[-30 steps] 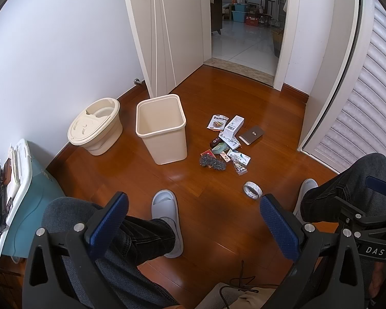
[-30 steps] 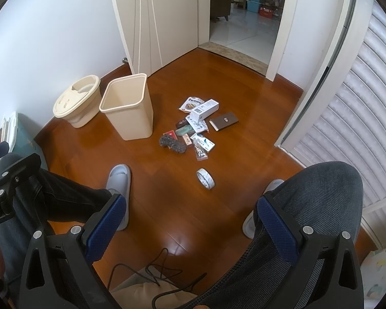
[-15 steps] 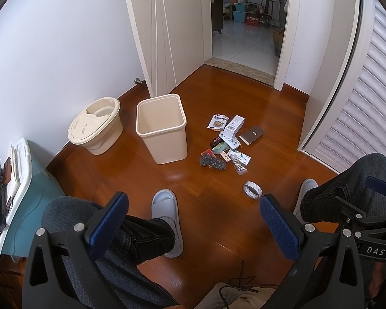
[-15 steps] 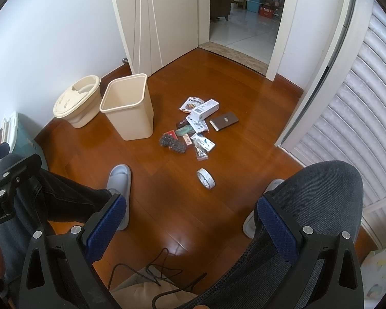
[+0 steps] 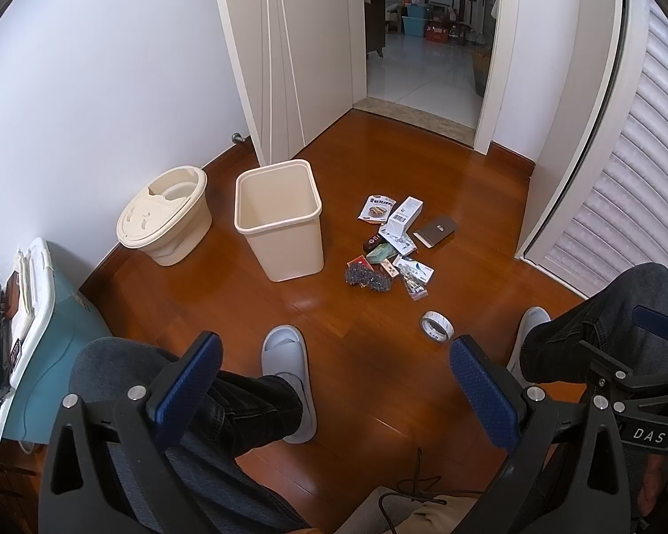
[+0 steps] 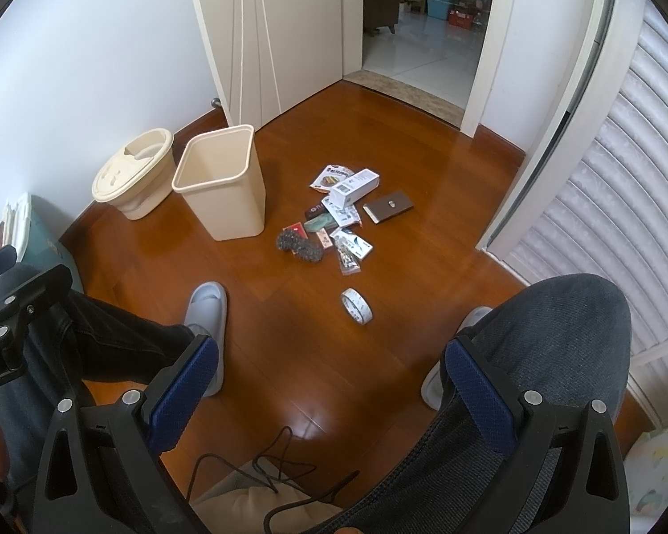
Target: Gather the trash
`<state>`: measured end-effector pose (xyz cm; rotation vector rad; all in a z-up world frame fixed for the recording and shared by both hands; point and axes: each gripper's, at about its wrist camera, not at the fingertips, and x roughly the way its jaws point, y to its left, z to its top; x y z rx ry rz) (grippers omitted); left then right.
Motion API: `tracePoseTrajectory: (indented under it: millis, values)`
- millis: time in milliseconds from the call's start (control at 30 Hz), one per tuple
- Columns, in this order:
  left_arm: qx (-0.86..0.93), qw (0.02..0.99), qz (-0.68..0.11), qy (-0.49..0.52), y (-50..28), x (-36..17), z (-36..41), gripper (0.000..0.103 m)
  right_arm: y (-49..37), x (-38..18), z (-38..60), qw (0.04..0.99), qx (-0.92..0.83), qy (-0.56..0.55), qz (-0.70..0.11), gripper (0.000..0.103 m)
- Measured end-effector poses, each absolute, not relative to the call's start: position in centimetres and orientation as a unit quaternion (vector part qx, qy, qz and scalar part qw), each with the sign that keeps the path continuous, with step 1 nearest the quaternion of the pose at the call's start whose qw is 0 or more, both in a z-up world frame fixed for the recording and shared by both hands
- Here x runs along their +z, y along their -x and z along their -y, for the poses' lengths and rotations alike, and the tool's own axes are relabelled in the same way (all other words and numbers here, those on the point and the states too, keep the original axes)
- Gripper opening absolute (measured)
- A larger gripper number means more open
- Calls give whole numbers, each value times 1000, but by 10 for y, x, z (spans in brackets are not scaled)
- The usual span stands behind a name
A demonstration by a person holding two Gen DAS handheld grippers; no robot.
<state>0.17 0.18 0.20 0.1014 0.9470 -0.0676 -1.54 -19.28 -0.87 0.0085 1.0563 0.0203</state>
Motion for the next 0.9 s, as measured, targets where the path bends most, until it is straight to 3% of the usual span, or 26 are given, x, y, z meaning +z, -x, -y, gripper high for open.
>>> tracePoseTrajectory:
  millis: [633,900]
  values:
    - [-28,886,-461,-44,-14,-4,2,103,10,-16,194,865,19,4,-502,103]
    - [13,881,-472,-25,-92,-38,23,103,-93,-112,221,820,96,64,-561,103]
